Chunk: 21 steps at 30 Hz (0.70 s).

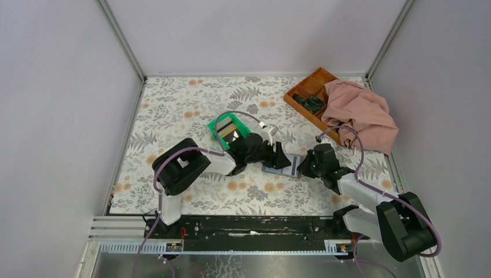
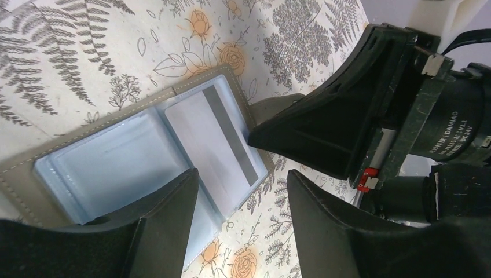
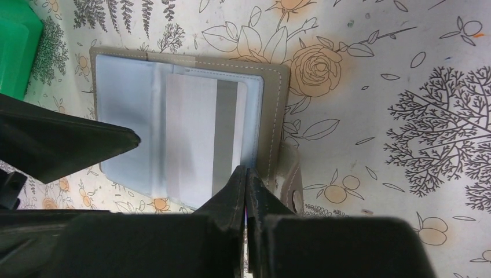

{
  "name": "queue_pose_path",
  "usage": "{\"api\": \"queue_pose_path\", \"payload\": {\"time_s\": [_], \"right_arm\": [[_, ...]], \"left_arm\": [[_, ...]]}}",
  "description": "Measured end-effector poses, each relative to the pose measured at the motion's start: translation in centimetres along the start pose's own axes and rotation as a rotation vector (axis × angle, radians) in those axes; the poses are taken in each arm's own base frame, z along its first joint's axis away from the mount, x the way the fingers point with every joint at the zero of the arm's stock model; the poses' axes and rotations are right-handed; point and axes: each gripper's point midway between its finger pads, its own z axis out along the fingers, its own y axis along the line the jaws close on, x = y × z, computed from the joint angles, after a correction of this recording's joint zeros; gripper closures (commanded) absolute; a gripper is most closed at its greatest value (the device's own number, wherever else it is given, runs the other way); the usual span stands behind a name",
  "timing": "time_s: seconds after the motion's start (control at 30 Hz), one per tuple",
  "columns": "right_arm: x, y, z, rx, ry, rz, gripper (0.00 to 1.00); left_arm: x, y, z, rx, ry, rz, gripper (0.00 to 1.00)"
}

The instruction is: Take the credit cards out of the card holder

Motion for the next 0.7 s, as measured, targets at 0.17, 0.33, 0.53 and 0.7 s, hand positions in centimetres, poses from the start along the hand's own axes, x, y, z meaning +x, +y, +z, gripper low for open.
{"api": "queue_pose_path", "payload": {"time_s": [0.17,0.33,0.53,0.7], "right_arm": [[0.0,0.0,0.0,-0.001,0.002,-0.007,1.0],[0.0,0.0,0.0,-0.002,0.001,-0.01,1.0],[0.0,0.0,0.0,-0.003,0.004,-0.012,1.0],[0.0,0.0,0.0,-0.003,0.004,-0.012,1.0]], "left_arm": [[0.7,0.2,0.7,0.003,0.028,-0.005,0.37],[0.7,0.6,0.8,-0.022,0.028,0.009,0.38],[1.0,1.4,0.9,-0.053,0.038,0.012,0.39],[1.0,1.6,1.7,-0.053,0.039,0.012,0.39]]}}
